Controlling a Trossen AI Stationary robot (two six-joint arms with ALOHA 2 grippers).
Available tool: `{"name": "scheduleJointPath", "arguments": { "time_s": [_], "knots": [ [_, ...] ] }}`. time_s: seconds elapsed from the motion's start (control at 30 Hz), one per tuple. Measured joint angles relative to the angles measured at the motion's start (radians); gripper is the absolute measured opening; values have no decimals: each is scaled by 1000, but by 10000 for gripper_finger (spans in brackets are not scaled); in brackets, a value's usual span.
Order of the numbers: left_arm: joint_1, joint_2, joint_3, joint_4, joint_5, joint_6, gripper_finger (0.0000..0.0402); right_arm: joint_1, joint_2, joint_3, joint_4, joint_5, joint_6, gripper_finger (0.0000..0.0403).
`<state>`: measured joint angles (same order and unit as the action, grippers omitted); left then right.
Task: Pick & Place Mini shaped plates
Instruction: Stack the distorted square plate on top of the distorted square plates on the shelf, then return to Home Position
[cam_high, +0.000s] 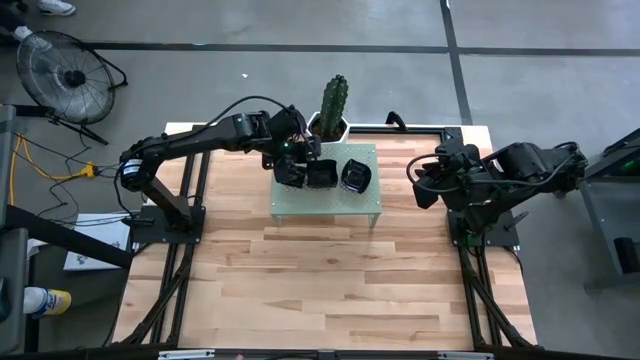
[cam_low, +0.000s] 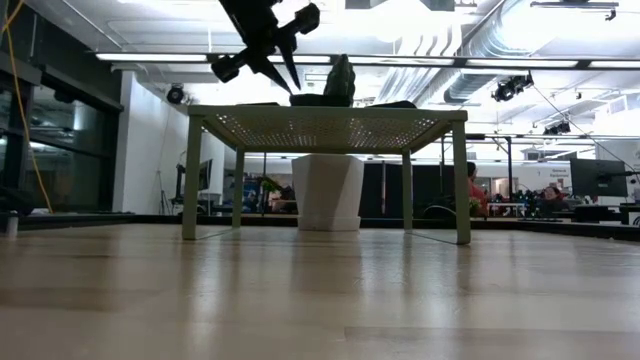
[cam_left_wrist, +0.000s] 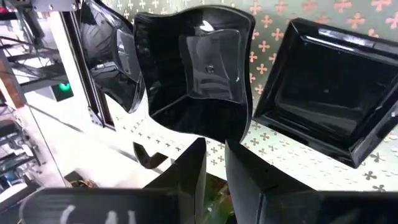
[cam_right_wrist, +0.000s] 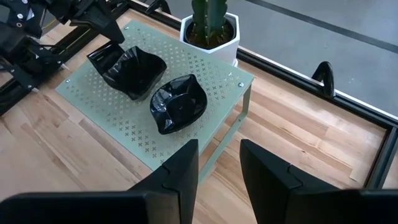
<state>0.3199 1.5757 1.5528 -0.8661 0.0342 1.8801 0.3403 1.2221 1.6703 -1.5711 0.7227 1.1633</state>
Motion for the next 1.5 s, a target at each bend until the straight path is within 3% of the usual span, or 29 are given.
{"name": "scheduleJointPath", "arguments": {
  "time_s": [0.2,0.3,0.5,0.57,0.77,0.9,1.07,1.17,1.3,1.5],
  "knots": [
    [-38,-13,0,10,-149,-98,58,0,0,0,0,0,-4,114],
    [-57,-55,-1,-2,-170,-188,58,3,0,0,0,4,-25,114],
    [-25,-196,-6,-67,70,-610,13,55,-9,-5,4,140,-114,114],
    [-6,-262,-48,-94,106,-708,5,78,-42,-46,3,172,-106,111],
    [-10,-543,-308,15,111,-915,1,161,-256,-357,70,210,66,69],
    [-34,-804,-567,245,55,-1091,1,190,-436,-590,266,226,76,38],
    [-88,-1064,-857,542,-58,-1286,0,180,-651,-845,592,274,-45,10],
    [-120,-1135,-974,648,-111,-1334,0,147,-773,-996,815,265,-159,2],
    [-131,-1153,-1076,731,-123,-1338,0,66,-928,-1168,1052,163,-343,2],
    [-130,-1157,-1181,936,-149,-1328,0,-93,-1137,-1297,1156,-15,-481,1]
  ]
}}
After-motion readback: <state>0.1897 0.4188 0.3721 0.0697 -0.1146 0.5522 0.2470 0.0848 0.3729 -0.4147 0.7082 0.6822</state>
